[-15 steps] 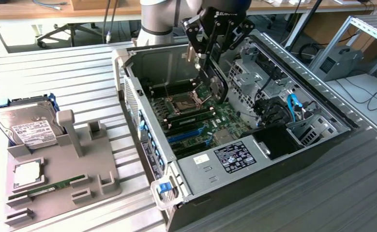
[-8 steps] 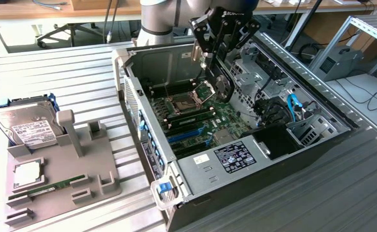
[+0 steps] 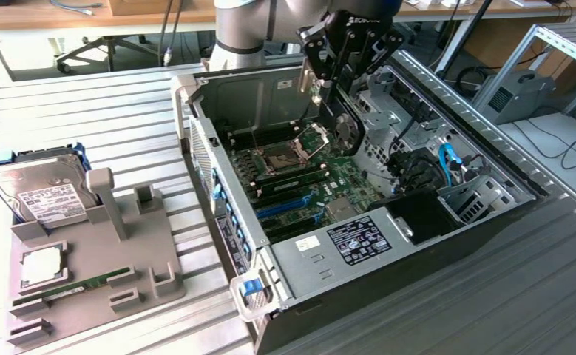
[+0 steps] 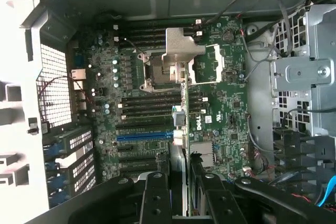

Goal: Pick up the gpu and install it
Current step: 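Pick up the gpu and move the gpu toward the slot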

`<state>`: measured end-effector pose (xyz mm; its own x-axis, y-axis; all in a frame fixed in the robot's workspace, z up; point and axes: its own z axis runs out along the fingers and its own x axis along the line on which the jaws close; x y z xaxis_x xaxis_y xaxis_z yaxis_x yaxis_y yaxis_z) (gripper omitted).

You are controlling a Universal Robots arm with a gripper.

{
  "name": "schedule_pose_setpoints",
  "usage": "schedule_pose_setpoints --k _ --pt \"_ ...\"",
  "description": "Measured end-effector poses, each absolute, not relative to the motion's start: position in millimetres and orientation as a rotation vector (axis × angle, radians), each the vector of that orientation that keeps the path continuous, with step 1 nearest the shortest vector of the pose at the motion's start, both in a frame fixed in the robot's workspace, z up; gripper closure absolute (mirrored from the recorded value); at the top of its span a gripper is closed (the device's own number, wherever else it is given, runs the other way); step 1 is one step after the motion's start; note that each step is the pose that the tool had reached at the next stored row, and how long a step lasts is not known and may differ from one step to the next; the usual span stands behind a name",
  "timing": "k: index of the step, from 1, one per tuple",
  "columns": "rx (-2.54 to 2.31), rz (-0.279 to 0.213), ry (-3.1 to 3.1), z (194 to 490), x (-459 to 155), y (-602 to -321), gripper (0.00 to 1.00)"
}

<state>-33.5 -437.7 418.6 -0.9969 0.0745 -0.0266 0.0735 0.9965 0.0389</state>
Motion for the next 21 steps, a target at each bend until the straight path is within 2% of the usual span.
schedule_pose_setpoints --k 21 --pt "0.115 0.059 3.111 417.8 -1.1 -437.6 0.73"
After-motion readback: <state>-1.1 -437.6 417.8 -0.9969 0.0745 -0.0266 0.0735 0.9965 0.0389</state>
